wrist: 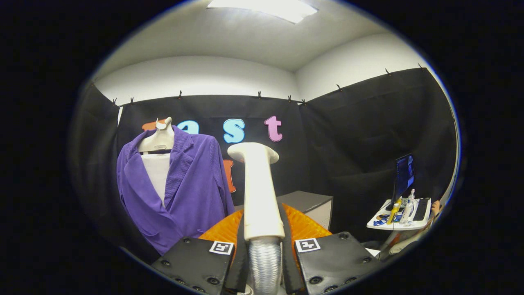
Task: Iron the clothes twice with a garment steamer, once on the left side and once on the right side.
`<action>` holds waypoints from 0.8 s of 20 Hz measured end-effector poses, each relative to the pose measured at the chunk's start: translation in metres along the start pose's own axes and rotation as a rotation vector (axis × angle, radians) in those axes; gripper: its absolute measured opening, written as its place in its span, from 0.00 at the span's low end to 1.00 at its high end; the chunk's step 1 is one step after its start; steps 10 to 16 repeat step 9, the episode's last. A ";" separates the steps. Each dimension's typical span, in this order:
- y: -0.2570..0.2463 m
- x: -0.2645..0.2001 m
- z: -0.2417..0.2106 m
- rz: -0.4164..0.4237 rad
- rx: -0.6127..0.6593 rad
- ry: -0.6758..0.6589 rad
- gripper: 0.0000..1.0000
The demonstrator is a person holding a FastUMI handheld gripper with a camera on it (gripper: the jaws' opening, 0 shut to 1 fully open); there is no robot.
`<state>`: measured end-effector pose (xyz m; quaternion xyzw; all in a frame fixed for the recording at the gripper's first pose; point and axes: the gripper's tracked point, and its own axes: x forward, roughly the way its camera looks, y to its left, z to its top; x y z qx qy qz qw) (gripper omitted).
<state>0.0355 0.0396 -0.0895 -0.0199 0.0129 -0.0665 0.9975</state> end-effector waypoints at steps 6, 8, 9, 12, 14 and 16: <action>0.010 0.003 0.000 0.009 -0.009 0.004 0.41; 0.014 0.003 0.000 0.014 -0.011 0.005 0.41; 0.016 0.002 -0.001 0.017 -0.010 0.007 0.41; 0.016 0.002 -0.001 0.017 -0.010 0.007 0.41; 0.016 0.002 -0.001 0.017 -0.010 0.007 0.41; 0.016 0.002 -0.001 0.017 -0.010 0.007 0.41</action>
